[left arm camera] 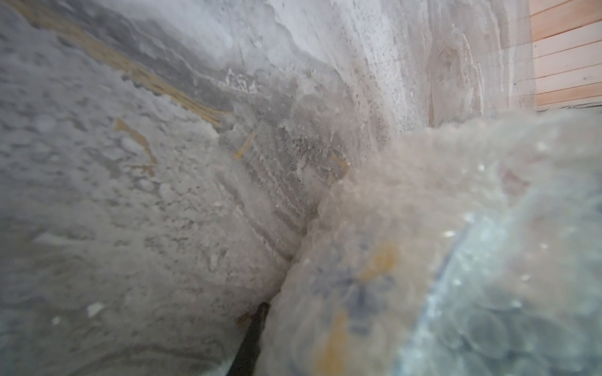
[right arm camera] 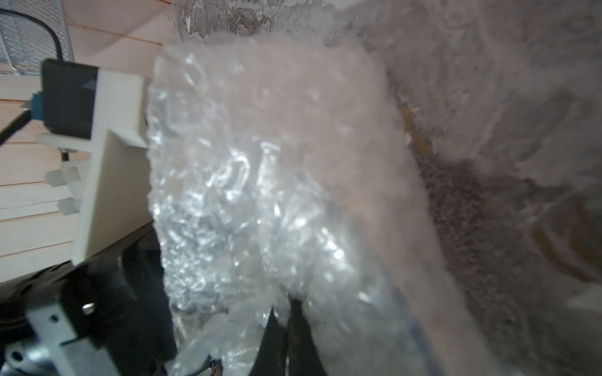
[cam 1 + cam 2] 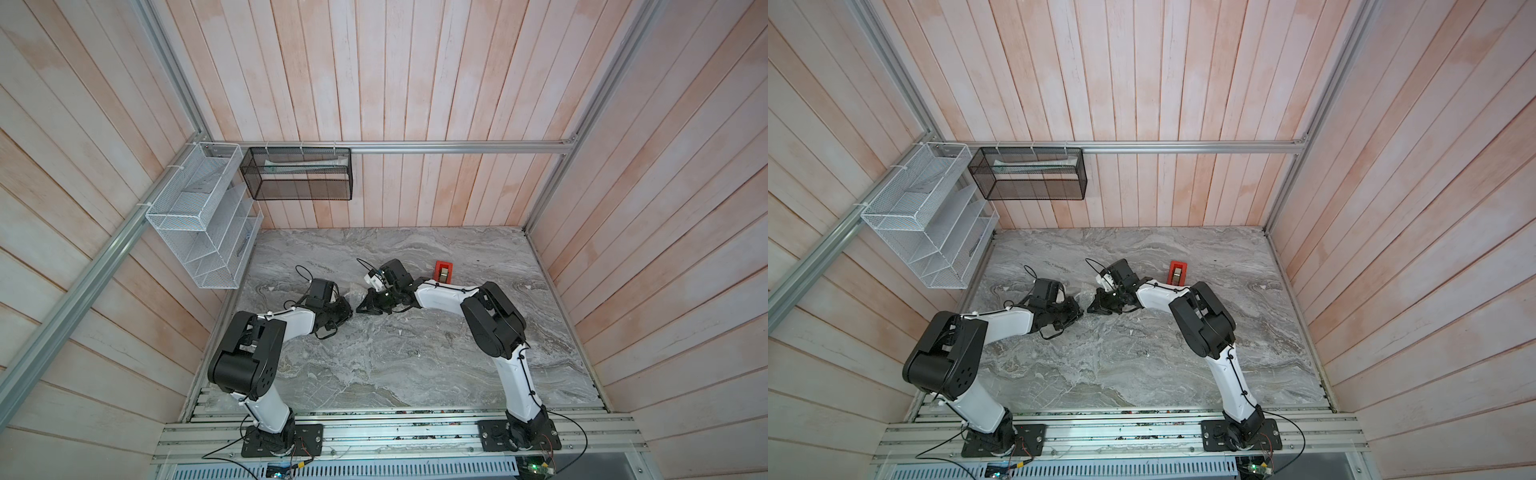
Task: Wrap bowls in bubble wrap
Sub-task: Wrap the bowl in bubble wrap.
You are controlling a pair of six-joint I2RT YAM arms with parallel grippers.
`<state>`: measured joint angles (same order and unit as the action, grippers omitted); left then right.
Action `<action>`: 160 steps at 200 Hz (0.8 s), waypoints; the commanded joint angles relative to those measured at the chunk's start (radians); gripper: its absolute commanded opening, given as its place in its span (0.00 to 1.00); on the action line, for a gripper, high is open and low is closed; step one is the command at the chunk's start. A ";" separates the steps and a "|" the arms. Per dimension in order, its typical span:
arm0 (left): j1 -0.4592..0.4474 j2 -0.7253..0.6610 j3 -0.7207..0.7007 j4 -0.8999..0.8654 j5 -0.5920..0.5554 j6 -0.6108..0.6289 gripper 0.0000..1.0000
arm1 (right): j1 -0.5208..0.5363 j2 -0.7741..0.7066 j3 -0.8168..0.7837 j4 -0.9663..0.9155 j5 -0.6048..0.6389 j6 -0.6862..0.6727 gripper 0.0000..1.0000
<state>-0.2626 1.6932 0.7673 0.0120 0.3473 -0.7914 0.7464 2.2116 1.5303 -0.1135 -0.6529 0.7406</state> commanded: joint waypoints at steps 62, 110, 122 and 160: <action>0.110 -0.101 -0.046 0.007 0.058 -0.034 0.34 | 0.036 0.139 0.136 -0.304 0.176 -0.150 0.00; 0.148 -0.153 -0.074 0.016 0.077 -0.044 0.48 | 0.042 0.148 0.179 -0.328 0.200 -0.180 0.00; 0.160 -0.173 -0.091 0.030 0.083 -0.053 0.50 | 0.045 0.147 0.192 -0.336 0.208 -0.188 0.00; 0.175 -0.260 -0.119 0.045 0.086 -0.065 0.67 | 0.052 0.159 0.217 -0.350 0.213 -0.196 0.00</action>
<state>-0.0929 1.4868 0.6632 0.0284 0.4232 -0.8490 0.7967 2.2959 1.7481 -0.3523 -0.5362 0.5728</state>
